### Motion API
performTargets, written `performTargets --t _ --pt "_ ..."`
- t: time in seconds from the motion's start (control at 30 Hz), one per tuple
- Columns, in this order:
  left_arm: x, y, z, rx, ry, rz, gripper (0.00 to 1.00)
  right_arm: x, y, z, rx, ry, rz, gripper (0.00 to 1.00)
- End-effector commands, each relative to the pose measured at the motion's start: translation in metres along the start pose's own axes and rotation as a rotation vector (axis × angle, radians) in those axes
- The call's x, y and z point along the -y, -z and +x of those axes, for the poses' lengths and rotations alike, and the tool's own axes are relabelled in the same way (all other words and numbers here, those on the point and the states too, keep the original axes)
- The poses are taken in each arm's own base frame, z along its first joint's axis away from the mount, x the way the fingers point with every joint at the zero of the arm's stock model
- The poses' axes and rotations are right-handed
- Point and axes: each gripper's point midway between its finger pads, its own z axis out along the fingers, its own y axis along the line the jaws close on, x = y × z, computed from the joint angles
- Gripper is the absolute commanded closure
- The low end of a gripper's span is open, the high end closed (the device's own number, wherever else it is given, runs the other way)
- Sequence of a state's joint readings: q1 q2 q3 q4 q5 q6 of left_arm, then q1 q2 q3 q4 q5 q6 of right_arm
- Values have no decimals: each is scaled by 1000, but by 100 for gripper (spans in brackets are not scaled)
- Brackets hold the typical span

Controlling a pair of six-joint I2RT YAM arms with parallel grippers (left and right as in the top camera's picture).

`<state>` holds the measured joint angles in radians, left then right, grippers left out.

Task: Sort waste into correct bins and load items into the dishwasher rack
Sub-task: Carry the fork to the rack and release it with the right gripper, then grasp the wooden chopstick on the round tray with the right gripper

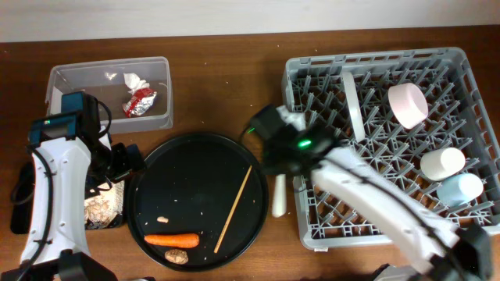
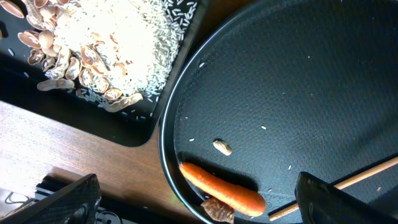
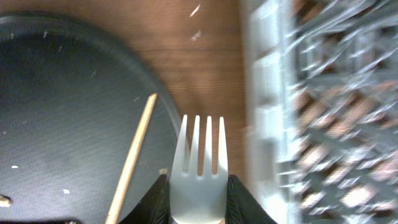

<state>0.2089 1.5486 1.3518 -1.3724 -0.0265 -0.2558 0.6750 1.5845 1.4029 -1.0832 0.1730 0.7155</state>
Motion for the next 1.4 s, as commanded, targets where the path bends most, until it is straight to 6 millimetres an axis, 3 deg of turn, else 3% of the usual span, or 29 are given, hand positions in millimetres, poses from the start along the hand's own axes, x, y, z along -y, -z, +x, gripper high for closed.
performTargets --t 0.0,0.17,0.5,0.53,0.57,0.67,0.77,0.87,0.97,1.07,1.13,1.23,1.37 --pt "1 -1 2 -5 10 3 1 40 15 -25 21 198 4 78" --pt "1 -1 2 -5 10 3 1 71 -9 -27 -69 254 11 77" --pt "1 -1 3 -8 10 2 1 74 -69 -13 -209 304 59 76" --pt "1 -1 3 -8 10 2 1 74 -71 -13 -215 305 61 75" --pt "1 -1 3 -8 10 3 1 74 -73 -12 -217 305 62 67" --pt "1 -1 3 -8 10 3 1 73 -70 -15 -204 304 58 20" --pt "1 -1 3 -9 10 2 1 71 -53 -23 -168 297 47 19" --pt "1 -1 1 -2 10 5 1 65 -12 -41 -93 237 19 19" --pt "1 -1 2 -5 10 3 1 19 30 -46 -43 232 -206 19" --pt "1 -1 1 -1 10 4 1 -16 32 -26 -88 149 -267 19" --pt "2 -1 1 -1 10 5 1 -46 18 -2 -129 81 -274 16" --pt "1 -1 2 -5 10 4 1 -66 -18 32 -172 -57 -197 15" --pt "1 -1 2 -5 10 4 1 -94 -62 74 -227 -75 -179 16"
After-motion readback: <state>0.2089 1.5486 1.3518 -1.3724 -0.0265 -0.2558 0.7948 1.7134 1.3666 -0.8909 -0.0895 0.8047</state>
